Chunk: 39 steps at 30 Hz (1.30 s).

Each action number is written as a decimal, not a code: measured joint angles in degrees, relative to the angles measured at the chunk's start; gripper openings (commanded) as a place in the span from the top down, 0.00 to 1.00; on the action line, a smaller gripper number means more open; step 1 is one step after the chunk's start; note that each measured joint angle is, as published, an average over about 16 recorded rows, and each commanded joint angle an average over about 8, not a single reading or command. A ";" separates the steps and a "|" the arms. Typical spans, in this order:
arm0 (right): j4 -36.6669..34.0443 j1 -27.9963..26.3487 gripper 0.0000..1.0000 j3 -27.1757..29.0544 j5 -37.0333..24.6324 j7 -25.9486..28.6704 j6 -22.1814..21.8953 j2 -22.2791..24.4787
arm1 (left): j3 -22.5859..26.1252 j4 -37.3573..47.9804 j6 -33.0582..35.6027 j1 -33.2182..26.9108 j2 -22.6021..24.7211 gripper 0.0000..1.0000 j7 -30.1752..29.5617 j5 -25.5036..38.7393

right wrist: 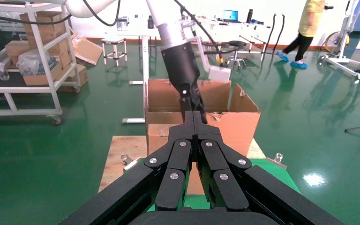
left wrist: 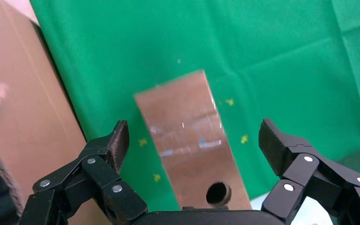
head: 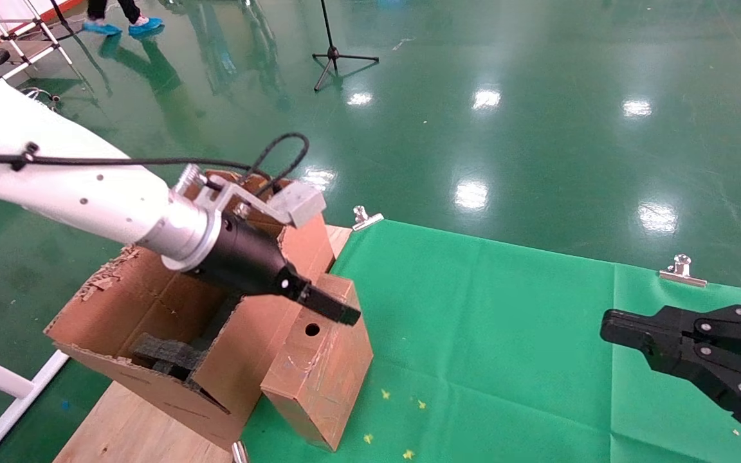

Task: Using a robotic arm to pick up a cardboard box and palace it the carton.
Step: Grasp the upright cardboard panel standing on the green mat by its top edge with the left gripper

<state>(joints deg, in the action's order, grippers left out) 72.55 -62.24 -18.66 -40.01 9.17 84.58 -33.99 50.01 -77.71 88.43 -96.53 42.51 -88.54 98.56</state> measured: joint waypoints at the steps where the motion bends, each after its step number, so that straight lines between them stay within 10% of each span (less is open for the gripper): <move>1: 0.00 0.00 1.00 0.00 0.00 0.00 0.00 0.00 | 0.45 -0.01 0.06 -0.08 0.05 0.00 0.14 -0.06; 7: 0.00 0.00 0.99 0.00 0.01 0.00 -0.01 0.00 | 2.89 -0.03 0.42 -0.70 0.18 0.00 1.19 -0.52; 11: -0.01 0.01 0.54 0.00 0.01 -0.01 -0.01 0.00 | 4.02 -0.04 0.61 -1.26 0.21 0.04 1.97 -0.66; 16: -0.01 0.01 0.00 0.00 0.01 -0.01 -0.02 0.01 | 4.68 -0.01 0.80 -1.70 0.23 0.64 2.56 -0.78; 19: -0.01 0.01 0.00 0.00 0.01 -0.01 -0.02 0.01 | 4.75 0.00 0.85 -1.76 0.23 0.99 2.59 -0.84; 39: -0.01 0.01 0.00 0.00 0.01 -0.01 -0.02 0.01 | 4.11 0.00 0.67 -1.46 0.20 1.00 2.24 -0.51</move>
<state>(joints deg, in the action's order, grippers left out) 72.54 -62.22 -18.66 -39.99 9.16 84.56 -33.98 54.11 -77.71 89.09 -97.99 42.71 -86.29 98.05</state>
